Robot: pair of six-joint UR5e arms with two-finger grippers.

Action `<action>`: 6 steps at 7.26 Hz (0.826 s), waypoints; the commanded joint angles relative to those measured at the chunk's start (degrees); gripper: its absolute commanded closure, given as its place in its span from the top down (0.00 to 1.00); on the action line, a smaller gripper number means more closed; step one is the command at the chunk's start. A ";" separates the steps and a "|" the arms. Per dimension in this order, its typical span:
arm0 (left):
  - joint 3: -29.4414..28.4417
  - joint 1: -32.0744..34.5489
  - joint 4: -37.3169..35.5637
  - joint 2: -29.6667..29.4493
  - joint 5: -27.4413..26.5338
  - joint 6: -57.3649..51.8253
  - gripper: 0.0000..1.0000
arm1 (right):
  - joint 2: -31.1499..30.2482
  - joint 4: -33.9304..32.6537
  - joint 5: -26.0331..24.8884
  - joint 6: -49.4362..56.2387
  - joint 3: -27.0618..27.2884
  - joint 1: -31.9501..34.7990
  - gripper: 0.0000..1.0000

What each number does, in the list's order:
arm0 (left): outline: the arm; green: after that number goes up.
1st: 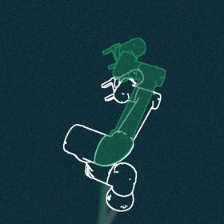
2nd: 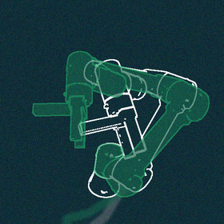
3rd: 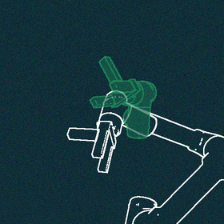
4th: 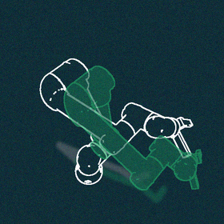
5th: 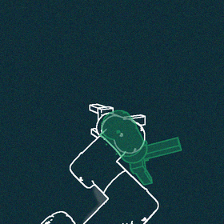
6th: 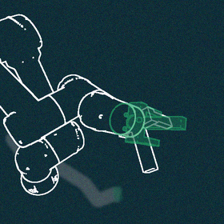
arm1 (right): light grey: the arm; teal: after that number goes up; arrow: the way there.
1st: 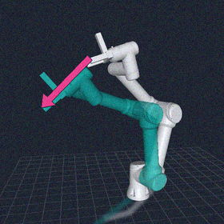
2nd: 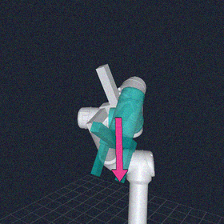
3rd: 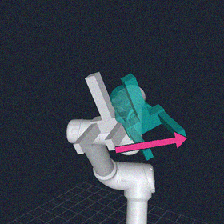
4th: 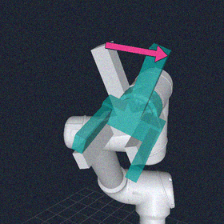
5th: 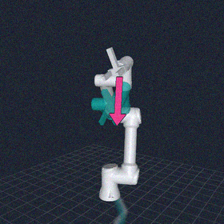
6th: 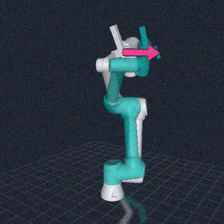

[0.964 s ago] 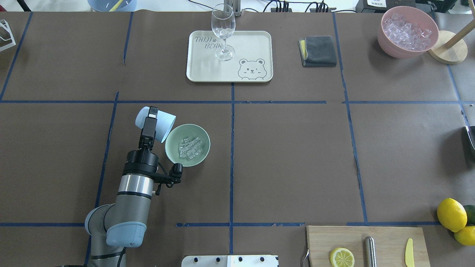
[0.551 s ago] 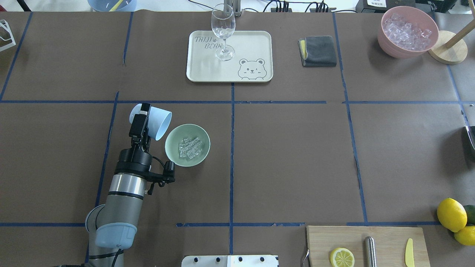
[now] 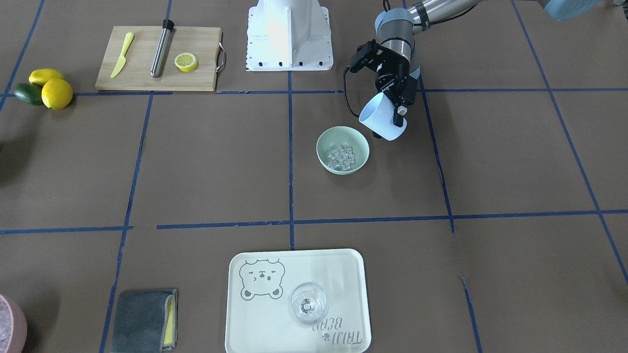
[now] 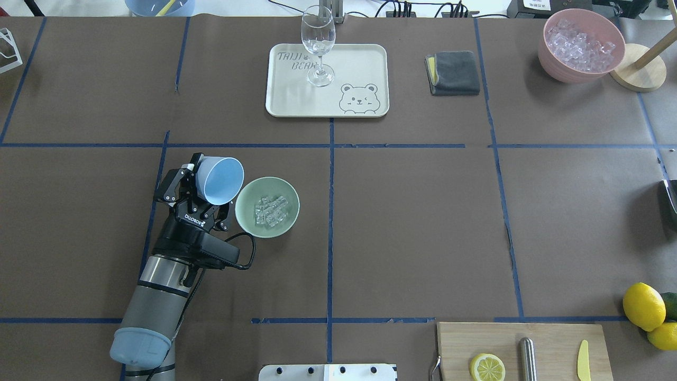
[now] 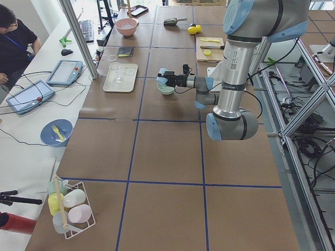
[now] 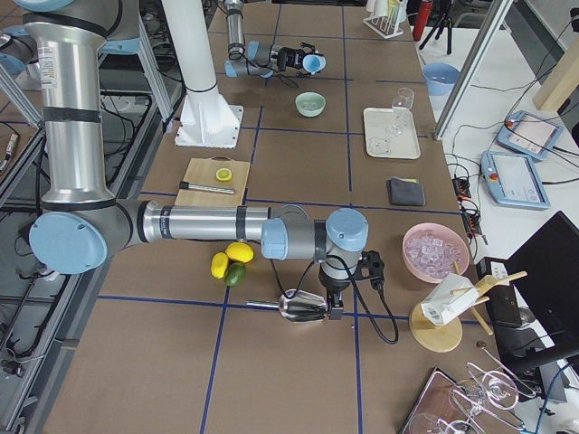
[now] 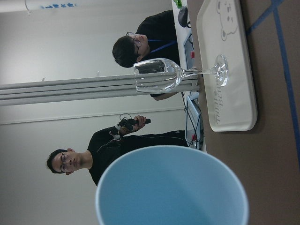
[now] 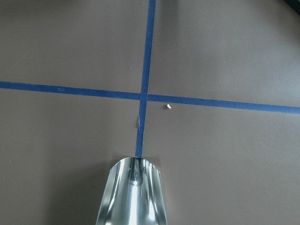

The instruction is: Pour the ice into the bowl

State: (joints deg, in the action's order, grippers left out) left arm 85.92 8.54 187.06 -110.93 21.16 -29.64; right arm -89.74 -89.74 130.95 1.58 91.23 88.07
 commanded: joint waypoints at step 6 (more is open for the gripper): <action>5.58 -3.00 6.92 0.09 0.56 45.54 0.00 | 0.00 0.00 0.00 0.00 0.27 0.00 1.00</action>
State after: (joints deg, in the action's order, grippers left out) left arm 91.26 5.58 194.33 -111.36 22.64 15.00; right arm -89.74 -89.74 130.96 1.64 91.47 88.07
